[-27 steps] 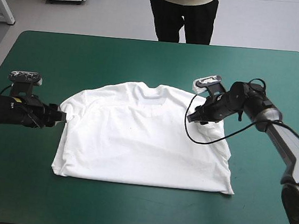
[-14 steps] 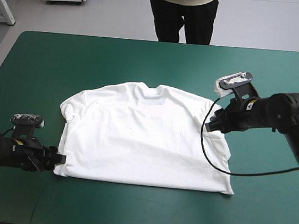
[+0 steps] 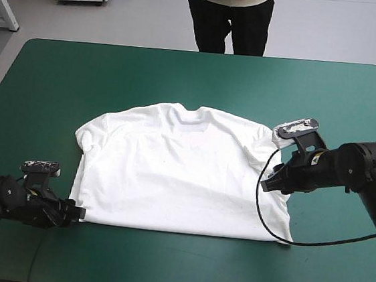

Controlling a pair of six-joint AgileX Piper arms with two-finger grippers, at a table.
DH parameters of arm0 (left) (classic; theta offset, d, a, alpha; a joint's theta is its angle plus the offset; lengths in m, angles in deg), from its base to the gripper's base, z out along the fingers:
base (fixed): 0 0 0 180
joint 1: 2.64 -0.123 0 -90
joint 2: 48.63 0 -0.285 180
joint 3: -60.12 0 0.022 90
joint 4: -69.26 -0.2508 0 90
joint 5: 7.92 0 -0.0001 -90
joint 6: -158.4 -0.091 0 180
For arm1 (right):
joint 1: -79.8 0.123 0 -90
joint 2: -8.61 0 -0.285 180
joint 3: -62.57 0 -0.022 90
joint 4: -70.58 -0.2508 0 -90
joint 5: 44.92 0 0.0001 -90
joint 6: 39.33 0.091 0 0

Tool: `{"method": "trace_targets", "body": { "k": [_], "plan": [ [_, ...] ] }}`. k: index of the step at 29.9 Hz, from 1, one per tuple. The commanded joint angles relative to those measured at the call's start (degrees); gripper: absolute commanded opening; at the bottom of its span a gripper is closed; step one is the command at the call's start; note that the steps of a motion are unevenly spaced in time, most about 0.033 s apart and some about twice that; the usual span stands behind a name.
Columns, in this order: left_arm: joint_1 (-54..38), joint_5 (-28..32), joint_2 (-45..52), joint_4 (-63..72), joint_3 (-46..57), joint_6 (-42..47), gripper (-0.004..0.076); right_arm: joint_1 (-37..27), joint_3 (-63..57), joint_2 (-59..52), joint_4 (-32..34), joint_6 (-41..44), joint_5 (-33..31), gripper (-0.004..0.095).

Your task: Fold the cloth

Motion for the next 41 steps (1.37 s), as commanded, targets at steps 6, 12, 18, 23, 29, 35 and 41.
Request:
{"method": "trace_targets", "body": {
  "k": [6, 12, 18, 23, 29, 35, 41],
  "plan": [
    [0.0, 3.6, -6.1, 2.5, -1.2, -1.0, 0.0456, -0.2, 0.4, -1.7, 0.2, -0.1, 2.6, 0.0441],
    [2.6, 3.6, -8.4, 3.5, -1.2, -1.6, 0.0393, -0.2, -1.7, -1.7, 1.4, -0.1, 2.6, 0.0441],
    [3.9, 4.4, -8.2, 3.1, -1.2, -1.6, 0.0095, -0.2, -3.7, -1.7, 1.5, -0.1, 2.6, 0.0435],
    [3.9, 7.7, -8.2, 2.6, -1.2, -1.6, -0.0009, -0.2, -7.8, -1.7, 3.6, 0.3, 4.0, 0.0373],
    [3.9, 7.4, -8.2, 0.4, -1.2, -0.8, -0.0009, -0.3, -13.0, -1.7, 5.1, 3.8, 6.1, 0.0351],
    [3.9, 6.8, -8.2, 0.7, -1.2, -1.2, -0.0009, -0.3, -18.0, -1.7, 1.0, 3.9, 5.8, 0.0434],
    [3.9, 6.4, -8.2, 0.7, -1.2, -1.4, -0.0009, -0.3, -23.2, -1.7, 4.0, 7.2, 7.5, 0.0464]
  ]
}}
